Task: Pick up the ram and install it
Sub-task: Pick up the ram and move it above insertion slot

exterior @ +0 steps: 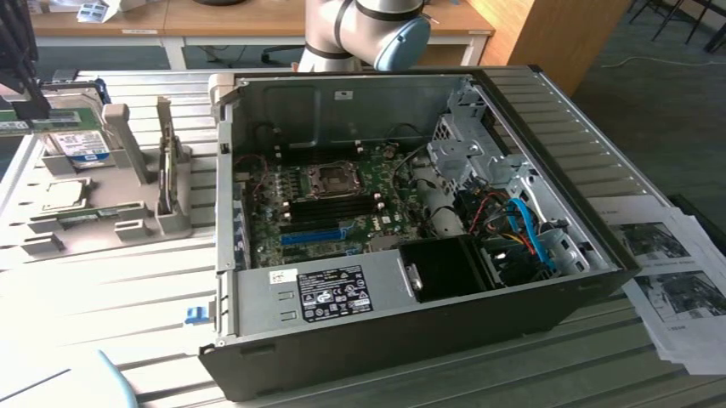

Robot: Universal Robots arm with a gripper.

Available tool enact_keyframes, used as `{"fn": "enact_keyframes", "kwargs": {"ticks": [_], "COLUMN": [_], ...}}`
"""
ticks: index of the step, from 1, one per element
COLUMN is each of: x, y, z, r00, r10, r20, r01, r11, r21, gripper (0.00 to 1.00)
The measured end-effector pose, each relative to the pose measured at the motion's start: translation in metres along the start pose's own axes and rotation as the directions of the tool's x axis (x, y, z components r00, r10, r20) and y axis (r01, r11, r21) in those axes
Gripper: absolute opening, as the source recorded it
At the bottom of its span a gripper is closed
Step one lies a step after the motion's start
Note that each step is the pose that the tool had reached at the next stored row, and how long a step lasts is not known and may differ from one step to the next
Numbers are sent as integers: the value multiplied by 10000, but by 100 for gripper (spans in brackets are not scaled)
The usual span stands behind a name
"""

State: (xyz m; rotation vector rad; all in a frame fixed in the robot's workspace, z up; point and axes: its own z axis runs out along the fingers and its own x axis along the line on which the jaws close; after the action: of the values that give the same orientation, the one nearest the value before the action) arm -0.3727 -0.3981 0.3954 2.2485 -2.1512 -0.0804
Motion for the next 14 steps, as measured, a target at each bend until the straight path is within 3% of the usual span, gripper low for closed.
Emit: {"fn": "enact_keyframes", "kwargs": {"ticks": [9,14], "x": [-1,1], "y": [1,-42], "z": [-10,-12], "r00": [10000,10000], "r10": [0,2], "r20": [-6,-29], "r01": [0,-2], "r11": [10000,10000], "r21": [24,24], "gripper": [11,11]}}
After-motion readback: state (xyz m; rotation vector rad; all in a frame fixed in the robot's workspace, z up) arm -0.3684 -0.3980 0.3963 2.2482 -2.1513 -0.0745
